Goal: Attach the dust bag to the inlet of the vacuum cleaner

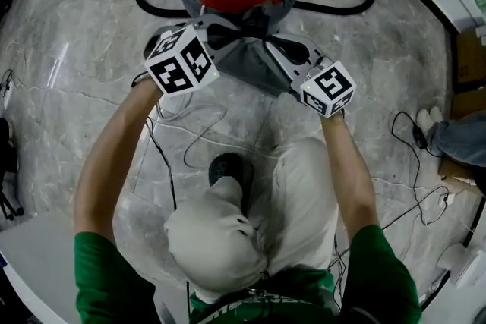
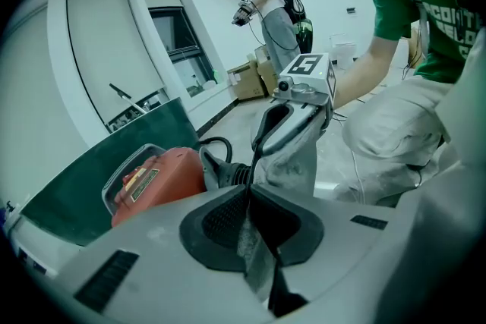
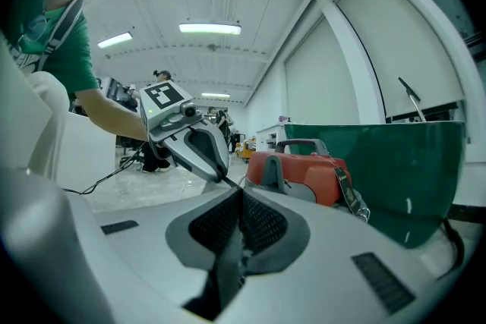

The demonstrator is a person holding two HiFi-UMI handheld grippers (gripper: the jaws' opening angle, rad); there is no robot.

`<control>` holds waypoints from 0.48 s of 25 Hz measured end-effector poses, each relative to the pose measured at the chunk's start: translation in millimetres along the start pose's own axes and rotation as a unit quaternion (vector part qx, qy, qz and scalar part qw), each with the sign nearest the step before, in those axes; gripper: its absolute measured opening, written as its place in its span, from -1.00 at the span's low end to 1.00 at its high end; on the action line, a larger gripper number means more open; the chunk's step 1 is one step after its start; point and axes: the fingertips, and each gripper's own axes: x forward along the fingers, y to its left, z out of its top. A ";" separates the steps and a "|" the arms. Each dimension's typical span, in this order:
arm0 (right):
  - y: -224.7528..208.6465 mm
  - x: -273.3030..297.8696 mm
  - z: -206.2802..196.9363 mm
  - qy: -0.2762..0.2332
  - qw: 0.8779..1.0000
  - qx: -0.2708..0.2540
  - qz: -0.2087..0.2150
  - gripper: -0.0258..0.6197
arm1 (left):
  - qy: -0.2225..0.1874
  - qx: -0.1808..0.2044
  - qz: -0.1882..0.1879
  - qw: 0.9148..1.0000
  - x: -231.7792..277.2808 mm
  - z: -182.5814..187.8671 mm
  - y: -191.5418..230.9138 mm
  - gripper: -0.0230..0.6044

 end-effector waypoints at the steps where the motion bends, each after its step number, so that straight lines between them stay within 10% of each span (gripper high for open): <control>1: -2.4 0.6 0.1 0.000 1.000 0.000 0.000 -0.86 | -0.001 -0.001 0.002 1.000 1.2 0.5 2.3 -0.87; 12: -36.0 6.0 2.0 0.002 1.000 -0.006 0.003 -0.84 | 0.007 -0.007 0.049 0.999 18.9 8.4 28.7 -0.85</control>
